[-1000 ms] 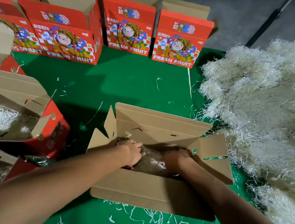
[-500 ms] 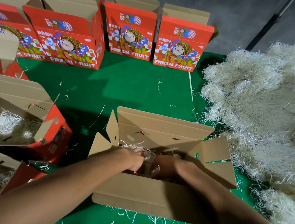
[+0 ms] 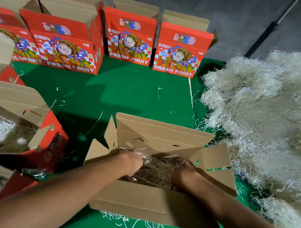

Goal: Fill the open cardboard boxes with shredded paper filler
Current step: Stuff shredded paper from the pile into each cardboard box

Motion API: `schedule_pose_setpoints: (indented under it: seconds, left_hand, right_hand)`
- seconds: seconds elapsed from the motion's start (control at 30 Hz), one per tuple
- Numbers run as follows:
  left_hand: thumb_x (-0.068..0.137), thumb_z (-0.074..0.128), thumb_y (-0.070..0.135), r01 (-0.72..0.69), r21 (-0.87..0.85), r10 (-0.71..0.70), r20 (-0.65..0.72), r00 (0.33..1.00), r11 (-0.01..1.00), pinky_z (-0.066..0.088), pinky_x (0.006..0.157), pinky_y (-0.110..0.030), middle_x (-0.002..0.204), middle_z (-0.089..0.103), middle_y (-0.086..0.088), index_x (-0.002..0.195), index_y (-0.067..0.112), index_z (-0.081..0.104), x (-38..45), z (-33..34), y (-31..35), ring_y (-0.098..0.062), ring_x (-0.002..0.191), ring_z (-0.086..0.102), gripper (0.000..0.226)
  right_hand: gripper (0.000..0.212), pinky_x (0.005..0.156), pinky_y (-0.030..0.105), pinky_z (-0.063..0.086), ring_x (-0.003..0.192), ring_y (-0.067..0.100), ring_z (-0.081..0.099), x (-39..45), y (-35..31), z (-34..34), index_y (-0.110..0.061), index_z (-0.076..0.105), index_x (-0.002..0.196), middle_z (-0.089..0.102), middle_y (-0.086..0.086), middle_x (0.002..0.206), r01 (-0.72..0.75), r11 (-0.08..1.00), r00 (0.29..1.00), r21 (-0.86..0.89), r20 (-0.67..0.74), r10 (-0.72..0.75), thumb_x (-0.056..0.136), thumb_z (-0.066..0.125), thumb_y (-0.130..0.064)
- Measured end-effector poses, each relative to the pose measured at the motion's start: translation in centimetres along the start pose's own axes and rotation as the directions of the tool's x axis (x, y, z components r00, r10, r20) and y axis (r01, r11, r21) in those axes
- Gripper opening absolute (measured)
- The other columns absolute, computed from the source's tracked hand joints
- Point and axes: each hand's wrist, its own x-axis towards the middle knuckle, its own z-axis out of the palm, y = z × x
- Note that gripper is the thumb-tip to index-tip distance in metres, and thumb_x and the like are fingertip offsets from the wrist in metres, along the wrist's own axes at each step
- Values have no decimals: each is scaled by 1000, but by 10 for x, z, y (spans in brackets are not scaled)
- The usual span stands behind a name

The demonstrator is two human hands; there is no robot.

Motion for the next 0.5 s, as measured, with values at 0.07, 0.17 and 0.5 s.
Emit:
schedule_pose_setpoints:
  seconds: [0.07, 0.17, 0.5]
  left_hand:
    - [91, 61, 6, 7, -14, -7, -22, 1000, 1000, 51, 80, -35, 122, 62, -11, 116, 2, 64, -9, -10, 1, -28, 99, 61, 26]
    - [91, 61, 3, 15, -29, -18, -115, 993, 999, 48, 70, -35, 110, 64, -11, 109, 4, 66, -14, -16, 4, -26, 86, 60, 19]
    - [97, 55, 20, 167, 158, -191, 157, 969, 973, 25, 117, -53, 161, 19, -16, 150, 14, 37, 8, 24, -8, -35, 148, 17, 56]
  right_hand:
    - [38, 109, 43, 40, 130, 31, 51, -9, 1, -5, -11, 55, 136, 55, 12, 142, -13, 997, 999, 79, -48, 17, 100, 54, -25]
    - [24, 94, 39, 54, 105, 27, 64, -12, 5, -14, -9, 63, 118, 66, 11, 119, 5, 943, 953, 334, -288, 97, 96, 55, -5]
    - [40, 80, 34, 48, 113, 30, 62, 28, -7, 4, -7, 63, 124, 64, 11, 127, 74, 955, 997, 289, -37, -66, 92, 65, -31]
